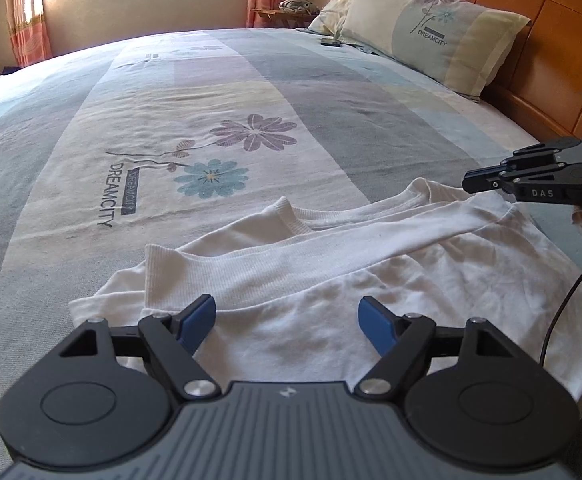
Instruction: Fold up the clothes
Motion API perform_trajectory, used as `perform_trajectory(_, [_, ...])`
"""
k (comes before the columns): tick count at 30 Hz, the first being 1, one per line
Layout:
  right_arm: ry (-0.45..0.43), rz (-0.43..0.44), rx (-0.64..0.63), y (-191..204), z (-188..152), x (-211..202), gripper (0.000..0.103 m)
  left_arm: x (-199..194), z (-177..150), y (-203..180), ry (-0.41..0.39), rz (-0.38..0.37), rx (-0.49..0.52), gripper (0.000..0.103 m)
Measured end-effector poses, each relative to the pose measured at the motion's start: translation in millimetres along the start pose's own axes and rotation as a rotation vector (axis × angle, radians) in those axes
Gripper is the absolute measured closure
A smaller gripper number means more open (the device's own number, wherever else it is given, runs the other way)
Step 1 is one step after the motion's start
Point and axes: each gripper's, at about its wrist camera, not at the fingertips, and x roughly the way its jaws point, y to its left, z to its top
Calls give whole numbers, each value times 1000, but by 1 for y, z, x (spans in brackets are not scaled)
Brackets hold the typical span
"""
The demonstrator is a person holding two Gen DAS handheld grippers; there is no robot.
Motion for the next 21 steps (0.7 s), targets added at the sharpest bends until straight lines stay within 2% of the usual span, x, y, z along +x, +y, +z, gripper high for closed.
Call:
perform_trajectory(3, [-35, 59, 47, 0, 2, -24, 91, -4, -2, -3, -14, -66, 20, 23])
perform_trajectory(4, [-38, 80, 56, 2, 1, -32, 89, -1, -3, -3, 0, -58, 21, 23])
perform_trajectory(6, [-24, 81, 56, 7, -6, -40, 75, 9, -6, 2, 49, 3, -3, 23])
perform_trajectory(7, [0, 78, 62, 6, -13, -39, 72, 13, -7, 6, 67, 30, -22, 24])
perform_trajectory(8, [24, 72, 71, 5, -20, -37, 71, 10, -8, 10, 51, 26, -45, 24])
perform_trajectory(11, [78, 7, 141, -12, -41, -29, 73, -5, -3, 8, 38, 77, -73, 24])
perform_trajectory(13, [52, -65, 162, -11, -41, -42, 73, -19, -2, 2, 14, 87, -46, 24])
perform_trajectory(15, [24, -115, 156, -5, -41, -55, 70, -28, -5, -7, 13, 37, -39, 23])
perform_trajectory(17, [-5, -43, 171, 6, -43, -69, 64, -35, -9, -17, 19, -16, -31, 22])
perform_trajectory(19, [-4, 13, 180, 20, -49, -78, 56, -37, -20, -28, 43, -14, -11, 22])
perform_trajectory(21, [20, 10, 170, 37, -61, -83, 51, -36, -33, -36, 72, 2, 3, 22])
